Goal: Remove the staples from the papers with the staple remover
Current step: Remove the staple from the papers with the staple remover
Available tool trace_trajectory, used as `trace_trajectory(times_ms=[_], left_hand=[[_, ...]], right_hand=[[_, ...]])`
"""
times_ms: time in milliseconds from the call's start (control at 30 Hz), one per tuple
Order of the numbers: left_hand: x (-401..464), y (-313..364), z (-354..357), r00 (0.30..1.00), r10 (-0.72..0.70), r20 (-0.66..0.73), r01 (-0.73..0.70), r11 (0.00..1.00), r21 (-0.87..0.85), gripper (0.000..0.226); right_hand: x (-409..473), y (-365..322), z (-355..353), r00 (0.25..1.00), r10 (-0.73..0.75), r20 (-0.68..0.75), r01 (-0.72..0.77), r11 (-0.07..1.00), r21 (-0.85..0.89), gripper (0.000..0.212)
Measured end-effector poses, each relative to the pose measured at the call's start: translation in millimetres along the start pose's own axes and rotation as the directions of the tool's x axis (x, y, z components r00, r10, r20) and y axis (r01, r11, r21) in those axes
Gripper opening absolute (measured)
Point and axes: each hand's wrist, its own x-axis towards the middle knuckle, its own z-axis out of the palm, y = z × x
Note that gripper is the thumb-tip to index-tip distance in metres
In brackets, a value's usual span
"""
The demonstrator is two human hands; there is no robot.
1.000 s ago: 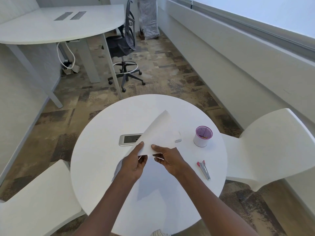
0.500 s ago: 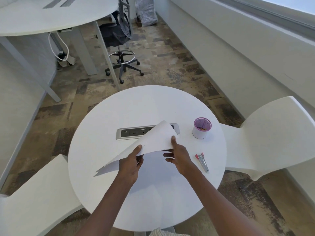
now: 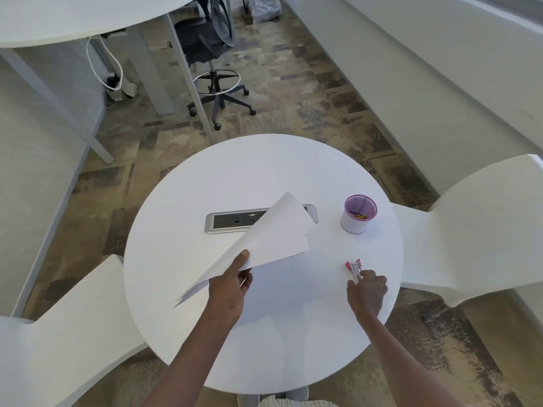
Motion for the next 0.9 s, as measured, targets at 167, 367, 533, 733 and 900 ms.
trace_trajectory(times_ms=[167,367,533,733,900], left_hand=[[3,1,2,1.0,0.026,-0.018,-0.025,0.998,0.054,0.036],[4,3,0,0.998,0.053,0.022,-0.055,0.995,0.078,0.034],[1,5,2,0.996,0.073,0.043,-0.076,0.995,0.07,0.033],[-1,6,6,0.994,0.091,0.057,-0.094,0.994,0.06,0.036],[-4,5,6,0.993,0.094,0.067,-0.098,0.994,0.052,0.029]], right_hand=[[6,6,1,0.998,0.04,0.043,-0.036,0.995,-0.098,0.046],[13,15,0,1.0,-0.009,0.008,0.01,0.991,-0.132,0.032],[14,16,-2,0.997,-0.072,-0.012,0.071,0.996,-0.049,0.022],[9,2,-6,0.997,-0.079,-0.023,0.082,0.917,0.391,0.009],[-5,-16,-17,0.988,-0.149,0.04,0.096,0.798,0.595,0.014]])
